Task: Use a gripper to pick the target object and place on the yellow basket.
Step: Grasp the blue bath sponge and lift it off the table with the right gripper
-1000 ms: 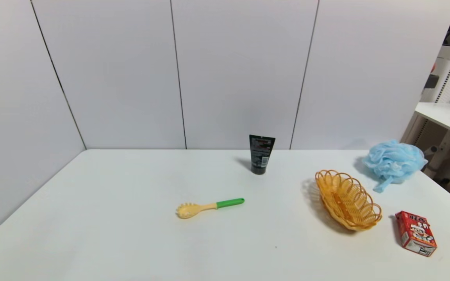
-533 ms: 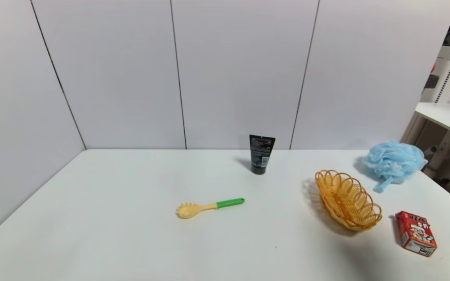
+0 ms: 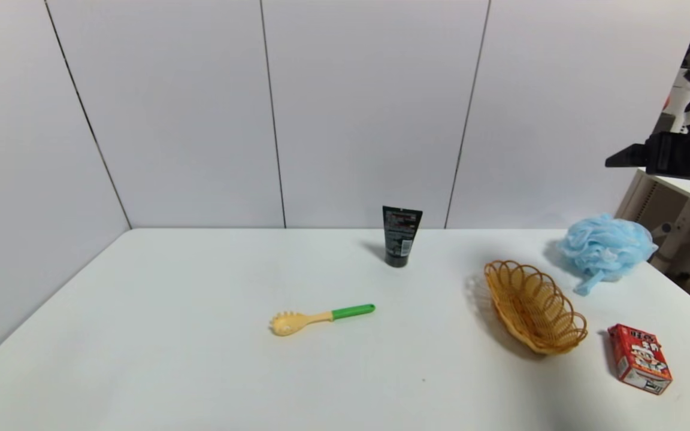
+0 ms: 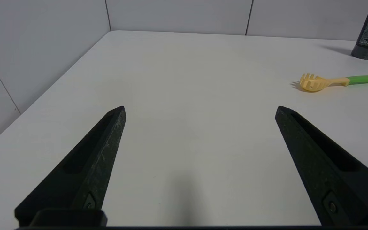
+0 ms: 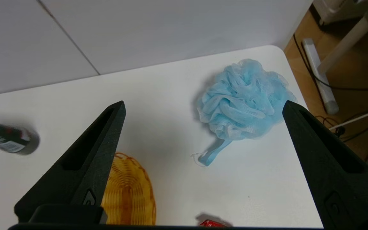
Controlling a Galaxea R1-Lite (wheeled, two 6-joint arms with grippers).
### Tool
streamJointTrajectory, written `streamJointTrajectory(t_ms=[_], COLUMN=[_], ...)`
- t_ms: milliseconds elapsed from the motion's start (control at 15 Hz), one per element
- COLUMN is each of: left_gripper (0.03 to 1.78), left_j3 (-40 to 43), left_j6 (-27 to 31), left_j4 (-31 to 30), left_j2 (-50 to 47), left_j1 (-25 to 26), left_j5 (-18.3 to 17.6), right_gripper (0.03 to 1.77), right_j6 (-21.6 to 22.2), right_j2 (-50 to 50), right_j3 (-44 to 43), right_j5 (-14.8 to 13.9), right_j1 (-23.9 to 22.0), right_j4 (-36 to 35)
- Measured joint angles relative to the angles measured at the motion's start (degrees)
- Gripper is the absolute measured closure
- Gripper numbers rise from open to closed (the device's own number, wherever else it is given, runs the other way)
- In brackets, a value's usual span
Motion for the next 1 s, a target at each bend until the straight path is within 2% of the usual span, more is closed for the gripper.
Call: streamJointTrajectory(t_ms=[467,1000], left_gripper=[0.12,0.12], left_j3=[0.0,0.0], left_j6=[0.0,0.0], left_j4=[0.0,0.0], left_j2=[0.0,0.0], left_j1=[0.0,0.0], left_j5=[-0.02,-0.02], right_gripper=[0.11,0.11], right_j6=[-0.4,-0.6], right_j2=[7.28,18.52], right_j3=[-2.74,-11.97], right_j5=[0.22,-0.61], right_j1=[-0.72,-0.59], right_j4=[-0.41,-0.02])
